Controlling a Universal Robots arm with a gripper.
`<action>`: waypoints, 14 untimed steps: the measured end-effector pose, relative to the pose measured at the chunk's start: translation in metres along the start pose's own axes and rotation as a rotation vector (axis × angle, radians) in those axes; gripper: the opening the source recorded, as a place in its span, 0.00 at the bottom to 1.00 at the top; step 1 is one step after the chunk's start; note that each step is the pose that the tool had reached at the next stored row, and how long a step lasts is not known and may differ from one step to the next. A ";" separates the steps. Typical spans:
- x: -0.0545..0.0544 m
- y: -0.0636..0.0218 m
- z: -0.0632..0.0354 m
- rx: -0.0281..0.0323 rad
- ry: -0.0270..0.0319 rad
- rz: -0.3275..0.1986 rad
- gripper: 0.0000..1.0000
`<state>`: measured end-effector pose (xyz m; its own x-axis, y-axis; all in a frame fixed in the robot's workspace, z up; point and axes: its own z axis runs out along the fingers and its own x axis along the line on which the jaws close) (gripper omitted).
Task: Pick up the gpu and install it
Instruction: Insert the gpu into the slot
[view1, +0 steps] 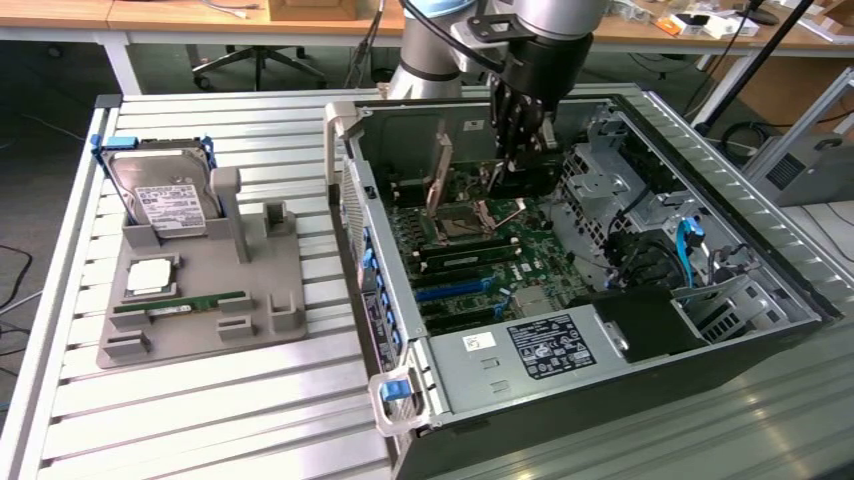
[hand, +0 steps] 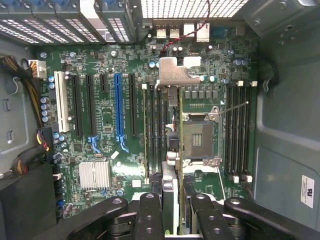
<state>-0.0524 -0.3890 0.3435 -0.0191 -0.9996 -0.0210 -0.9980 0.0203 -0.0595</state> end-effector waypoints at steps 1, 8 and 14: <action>0.000 0.0000 0.0000 0.0000 -0.0001 0.000 0.27; 0.004 -0.0001 0.0000 0.0000 0.0001 0.000 0.27; 0.006 -0.0001 0.0001 0.0000 0.0002 0.000 0.27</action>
<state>-0.0523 -0.3950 0.3434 -0.0190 -0.9996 -0.0208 -0.9980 0.0202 -0.0595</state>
